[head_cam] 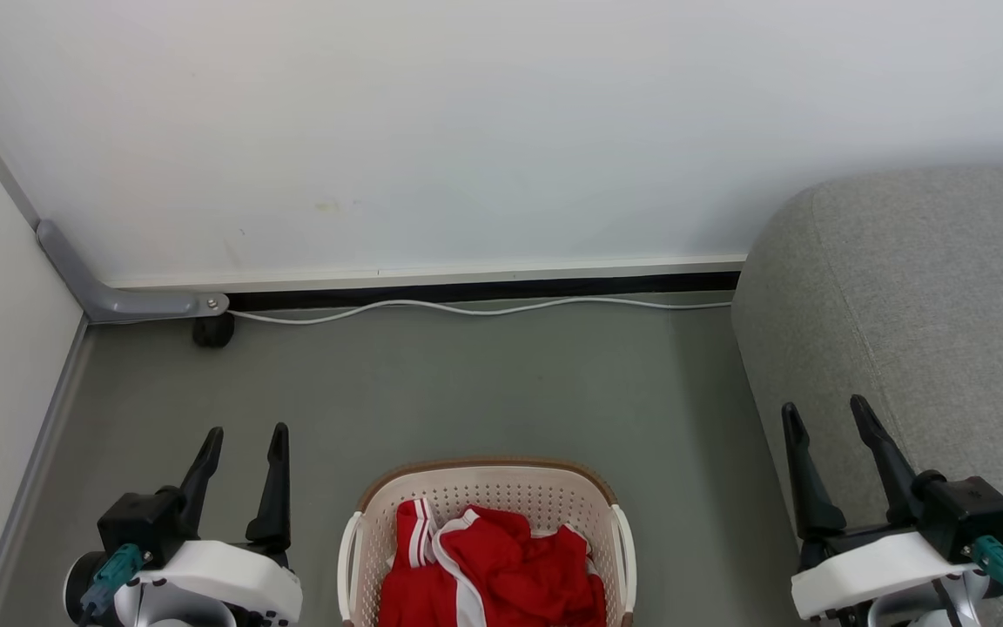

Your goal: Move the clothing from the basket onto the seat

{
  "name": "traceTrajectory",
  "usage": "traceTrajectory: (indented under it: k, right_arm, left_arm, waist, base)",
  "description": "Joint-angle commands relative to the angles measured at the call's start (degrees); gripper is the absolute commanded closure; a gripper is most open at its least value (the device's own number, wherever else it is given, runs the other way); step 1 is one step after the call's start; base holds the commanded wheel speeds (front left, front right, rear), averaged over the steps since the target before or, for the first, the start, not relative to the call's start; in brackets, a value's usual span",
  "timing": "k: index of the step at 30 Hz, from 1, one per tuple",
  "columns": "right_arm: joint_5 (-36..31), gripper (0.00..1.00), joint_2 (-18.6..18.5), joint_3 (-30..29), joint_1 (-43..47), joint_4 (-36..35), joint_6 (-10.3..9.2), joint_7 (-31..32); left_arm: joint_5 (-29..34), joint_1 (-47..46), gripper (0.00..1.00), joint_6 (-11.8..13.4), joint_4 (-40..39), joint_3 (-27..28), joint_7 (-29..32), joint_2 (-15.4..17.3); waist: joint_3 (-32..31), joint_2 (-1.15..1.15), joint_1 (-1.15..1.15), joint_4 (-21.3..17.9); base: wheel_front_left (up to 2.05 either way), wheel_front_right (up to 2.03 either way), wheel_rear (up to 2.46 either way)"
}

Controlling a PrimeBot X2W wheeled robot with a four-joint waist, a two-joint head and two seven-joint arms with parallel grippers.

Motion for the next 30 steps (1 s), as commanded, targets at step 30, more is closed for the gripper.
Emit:
traceTrajectory:
  k: [30]
  right_arm:
    - [-1.22,0.00,-0.58,2.84,-1.60,0.47,0.25,-0.79]
  left_arm:
    - [-1.70,-2.35,0.00,-0.39,-0.67,0.23,-0.77,1.45]
  waist:
    - [0.14,0.00,0.00,-0.42]
  base:
    - [0.00,0.00,0.00]
